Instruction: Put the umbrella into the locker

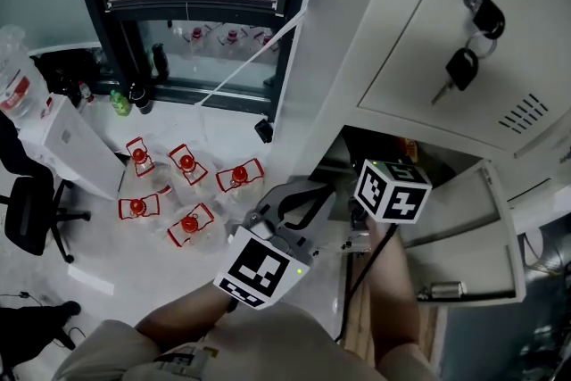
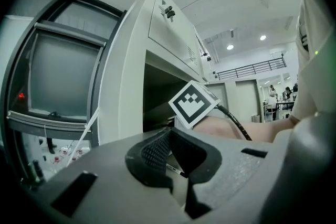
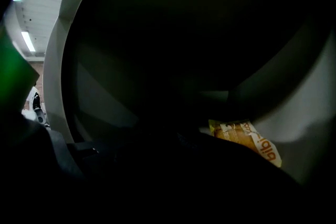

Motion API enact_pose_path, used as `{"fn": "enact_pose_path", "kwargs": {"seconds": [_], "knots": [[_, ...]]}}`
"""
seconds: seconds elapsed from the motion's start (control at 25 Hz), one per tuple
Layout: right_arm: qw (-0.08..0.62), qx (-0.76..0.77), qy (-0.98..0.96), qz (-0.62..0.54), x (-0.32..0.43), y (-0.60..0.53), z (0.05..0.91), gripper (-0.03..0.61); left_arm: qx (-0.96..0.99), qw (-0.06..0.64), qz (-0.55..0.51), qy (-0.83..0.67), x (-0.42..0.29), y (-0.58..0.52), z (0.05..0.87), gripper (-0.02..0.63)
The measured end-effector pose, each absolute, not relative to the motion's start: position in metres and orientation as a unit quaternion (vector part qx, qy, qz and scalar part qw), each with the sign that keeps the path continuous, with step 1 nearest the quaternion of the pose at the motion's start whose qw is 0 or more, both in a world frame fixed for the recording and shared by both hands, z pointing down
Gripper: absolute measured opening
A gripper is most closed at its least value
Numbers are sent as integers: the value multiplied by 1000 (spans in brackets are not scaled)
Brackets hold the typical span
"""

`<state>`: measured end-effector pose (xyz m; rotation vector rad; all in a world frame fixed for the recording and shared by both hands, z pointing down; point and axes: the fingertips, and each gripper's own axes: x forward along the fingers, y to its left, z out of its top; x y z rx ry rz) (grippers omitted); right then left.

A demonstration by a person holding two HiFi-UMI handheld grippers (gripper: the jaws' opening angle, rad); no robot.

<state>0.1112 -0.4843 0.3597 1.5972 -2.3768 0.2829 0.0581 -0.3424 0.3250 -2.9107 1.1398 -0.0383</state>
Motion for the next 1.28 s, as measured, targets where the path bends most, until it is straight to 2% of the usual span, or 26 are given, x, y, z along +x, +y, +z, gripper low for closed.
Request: {"fn": "enact_pose_path", "kwargs": {"seconds": [0.4, 0.6, 0.64, 0.72, 0.76, 1.16, 1.28], "knots": [[179, 539, -819, 82, 103, -504, 365, 26, -931, 10, -1, 364, 57, -339, 319, 6], [178, 545, -816, 75, 104, -504, 364, 34, -933, -1, 5, 361, 60, -338, 318, 6], [175, 545, -816, 76, 104, -502, 364, 49, -932, -1, 4, 361, 60, -338, 318, 6], [174, 538, -822, 74, 101, -497, 365, 171, -932, 0, 3, 362, 59, -338, 318, 6], [172, 534, -825, 71, 100, -494, 364, 184, -932, 1, 2, 363, 59, -337, 318, 6], [125, 548, -826, 40, 119, -449, 331, 182, -931, 16, 4, 365, 57, -339, 304, 6], [110, 547, -829, 19, 121, -429, 312, 136, -931, 24, 8, 365, 57, -340, 297, 6]]}}
